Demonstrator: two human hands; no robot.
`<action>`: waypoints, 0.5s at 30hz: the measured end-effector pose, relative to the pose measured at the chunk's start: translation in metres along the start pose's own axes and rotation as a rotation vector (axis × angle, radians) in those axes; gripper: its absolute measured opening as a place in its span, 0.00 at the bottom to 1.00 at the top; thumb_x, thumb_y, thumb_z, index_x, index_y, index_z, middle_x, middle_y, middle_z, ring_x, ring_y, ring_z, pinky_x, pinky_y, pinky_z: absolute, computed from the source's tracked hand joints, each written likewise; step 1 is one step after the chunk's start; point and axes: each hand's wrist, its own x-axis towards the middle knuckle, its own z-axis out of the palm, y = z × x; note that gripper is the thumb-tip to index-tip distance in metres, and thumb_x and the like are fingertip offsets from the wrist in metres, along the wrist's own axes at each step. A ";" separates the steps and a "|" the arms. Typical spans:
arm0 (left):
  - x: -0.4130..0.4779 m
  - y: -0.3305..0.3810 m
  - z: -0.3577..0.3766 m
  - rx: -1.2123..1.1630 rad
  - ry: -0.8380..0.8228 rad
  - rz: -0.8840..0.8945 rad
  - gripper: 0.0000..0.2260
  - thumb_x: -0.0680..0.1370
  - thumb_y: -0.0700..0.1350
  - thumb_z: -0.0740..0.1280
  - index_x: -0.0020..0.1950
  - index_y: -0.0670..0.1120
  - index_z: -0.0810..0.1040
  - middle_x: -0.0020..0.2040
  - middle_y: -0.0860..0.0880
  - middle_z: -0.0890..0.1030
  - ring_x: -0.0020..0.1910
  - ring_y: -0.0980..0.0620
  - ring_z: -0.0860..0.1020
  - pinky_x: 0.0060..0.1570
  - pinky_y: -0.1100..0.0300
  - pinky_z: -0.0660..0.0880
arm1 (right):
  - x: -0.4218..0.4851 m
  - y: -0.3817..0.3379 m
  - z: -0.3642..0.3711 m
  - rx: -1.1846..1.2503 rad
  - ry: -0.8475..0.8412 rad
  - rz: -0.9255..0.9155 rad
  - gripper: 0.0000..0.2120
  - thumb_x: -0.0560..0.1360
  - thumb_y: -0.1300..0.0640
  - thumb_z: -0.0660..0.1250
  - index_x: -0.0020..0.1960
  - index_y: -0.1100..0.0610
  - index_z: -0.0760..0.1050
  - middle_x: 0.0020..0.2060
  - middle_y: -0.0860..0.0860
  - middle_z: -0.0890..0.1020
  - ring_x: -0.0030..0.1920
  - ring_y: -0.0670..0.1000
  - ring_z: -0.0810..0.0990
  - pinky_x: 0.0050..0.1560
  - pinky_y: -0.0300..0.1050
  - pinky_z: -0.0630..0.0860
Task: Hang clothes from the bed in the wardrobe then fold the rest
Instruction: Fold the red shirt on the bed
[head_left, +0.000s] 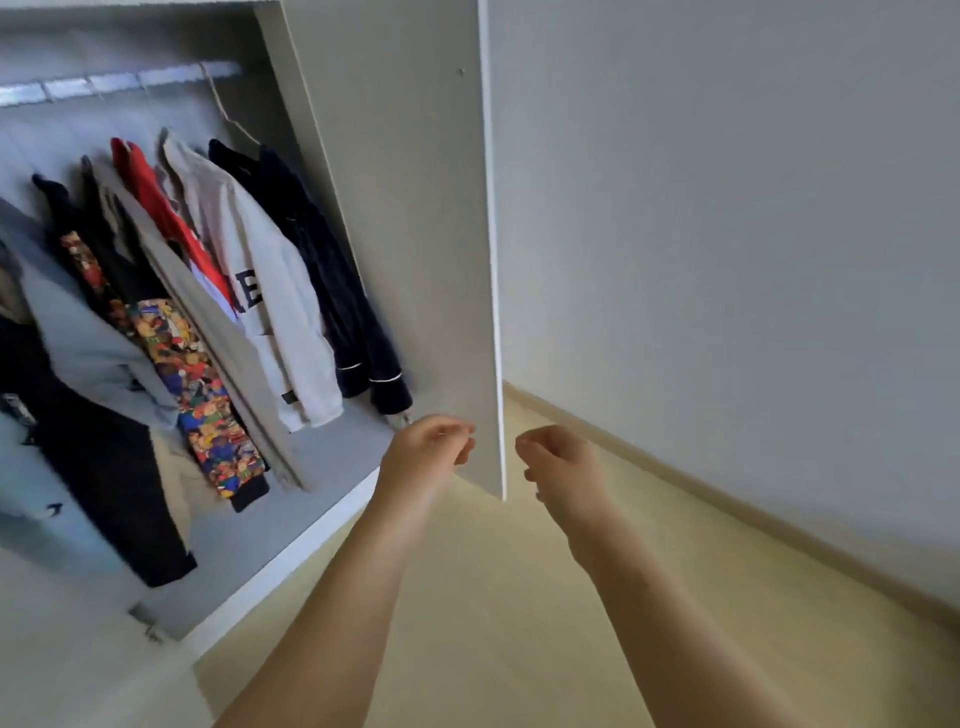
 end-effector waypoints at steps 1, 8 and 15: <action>-0.012 0.003 0.021 0.034 -0.061 0.022 0.08 0.76 0.43 0.64 0.39 0.52 0.79 0.40 0.53 0.82 0.43 0.55 0.79 0.46 0.60 0.73 | -0.011 0.007 -0.021 0.009 0.051 0.015 0.07 0.75 0.59 0.61 0.40 0.51 0.73 0.36 0.45 0.76 0.36 0.45 0.74 0.33 0.38 0.68; -0.145 0.004 0.174 0.109 -0.440 0.114 0.08 0.76 0.44 0.64 0.41 0.53 0.80 0.42 0.52 0.83 0.45 0.55 0.80 0.48 0.58 0.74 | -0.135 0.063 -0.191 0.047 0.446 0.081 0.08 0.74 0.58 0.61 0.38 0.49 0.73 0.34 0.43 0.77 0.36 0.46 0.76 0.33 0.38 0.68; -0.363 -0.016 0.345 0.090 -0.812 0.136 0.09 0.77 0.40 0.63 0.39 0.50 0.78 0.38 0.50 0.80 0.40 0.53 0.76 0.36 0.63 0.68 | -0.341 0.141 -0.375 0.041 0.794 0.207 0.08 0.74 0.58 0.63 0.37 0.49 0.73 0.32 0.45 0.76 0.36 0.49 0.76 0.34 0.38 0.67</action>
